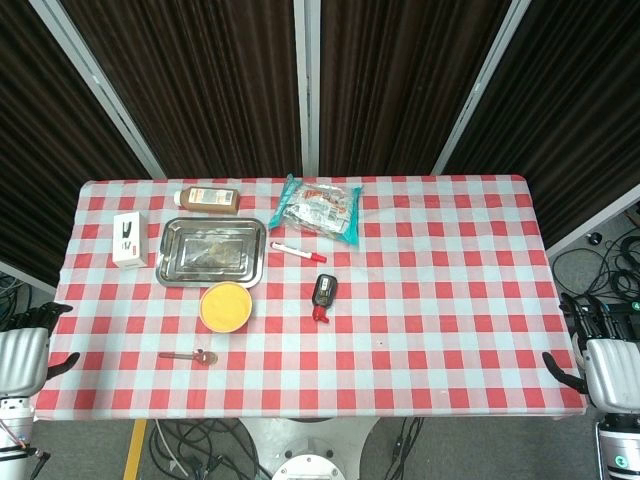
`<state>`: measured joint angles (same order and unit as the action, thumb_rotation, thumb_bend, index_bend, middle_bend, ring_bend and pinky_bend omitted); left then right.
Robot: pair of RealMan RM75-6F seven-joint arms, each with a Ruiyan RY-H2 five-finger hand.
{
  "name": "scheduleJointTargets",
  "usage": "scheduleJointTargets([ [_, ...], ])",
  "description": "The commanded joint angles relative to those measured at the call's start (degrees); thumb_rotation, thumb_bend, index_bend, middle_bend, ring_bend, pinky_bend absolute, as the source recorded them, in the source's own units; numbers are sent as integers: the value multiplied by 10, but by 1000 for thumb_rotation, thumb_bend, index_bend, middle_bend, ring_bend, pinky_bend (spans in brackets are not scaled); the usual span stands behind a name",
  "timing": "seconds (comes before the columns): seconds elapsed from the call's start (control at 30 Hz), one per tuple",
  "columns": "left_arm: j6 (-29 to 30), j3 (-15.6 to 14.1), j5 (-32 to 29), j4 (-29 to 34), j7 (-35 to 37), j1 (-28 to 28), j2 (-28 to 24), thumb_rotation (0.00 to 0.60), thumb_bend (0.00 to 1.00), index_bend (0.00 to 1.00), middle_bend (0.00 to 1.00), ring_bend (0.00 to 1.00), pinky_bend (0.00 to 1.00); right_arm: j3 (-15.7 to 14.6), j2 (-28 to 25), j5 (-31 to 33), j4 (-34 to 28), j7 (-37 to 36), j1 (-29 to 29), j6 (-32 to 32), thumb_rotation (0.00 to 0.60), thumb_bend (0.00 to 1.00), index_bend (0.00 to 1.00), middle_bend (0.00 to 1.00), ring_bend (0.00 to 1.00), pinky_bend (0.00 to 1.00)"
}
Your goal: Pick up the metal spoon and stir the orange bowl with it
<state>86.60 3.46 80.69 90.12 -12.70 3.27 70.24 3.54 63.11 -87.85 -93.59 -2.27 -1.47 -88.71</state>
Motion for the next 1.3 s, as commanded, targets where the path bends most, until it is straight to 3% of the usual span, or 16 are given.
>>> scheduleJointTargets([
  [0.03, -5, -2, 0, 5, 3, 1, -4, 600, 91, 295, 285, 245, 280, 0, 0, 0, 1, -1, 0, 1, 600, 184, 71, 228, 49, 163],
  [0.27, 2, -4, 7, 8, 1, -1, -5, 600, 92, 195, 163, 156, 223, 0, -1, -1, 5, -8, 1, -2, 600, 184, 71, 227, 50, 163],
  [0.5, -9, -2, 14, 16, 11, 7, -6, 600, 91, 200, 156, 149, 228, 0, -3, -6, 9, -13, 0, -2, 600, 185, 71, 227, 50, 163],
  [0.63, -51, 0, 26, 14, 29, 37, -10, 600, 105, 328, 310, 244, 347, 1, -6, -9, 8, -12, -5, 2, 600, 186, 71, 228, 50, 163],
  [0.8, -133, -3, 50, -3, 64, 93, -9, 600, 155, 413, 484, 443, 621, 2, -8, -7, 6, -12, -8, 6, 600, 185, 71, 233, 49, 163],
  [1.0, -233, -15, 55, -16, 54, 153, 6, 600, 187, 466, 756, 778, 941, 0, -10, -2, 8, -15, -6, 9, 600, 186, 71, 234, 49, 163],
  [1.07, -250, -18, 54, -18, 51, 163, 16, 600, 193, 476, 812, 836, 989, 0, -10, -2, 9, -17, -5, 7, 600, 184, 71, 234, 49, 163],
  [1.3, -290, -30, 21, -32, 33, 178, 67, 600, 209, 505, 858, 872, 1000, -1, -11, 1, 11, -20, -4, 9, 600, 186, 71, 234, 50, 163],
])
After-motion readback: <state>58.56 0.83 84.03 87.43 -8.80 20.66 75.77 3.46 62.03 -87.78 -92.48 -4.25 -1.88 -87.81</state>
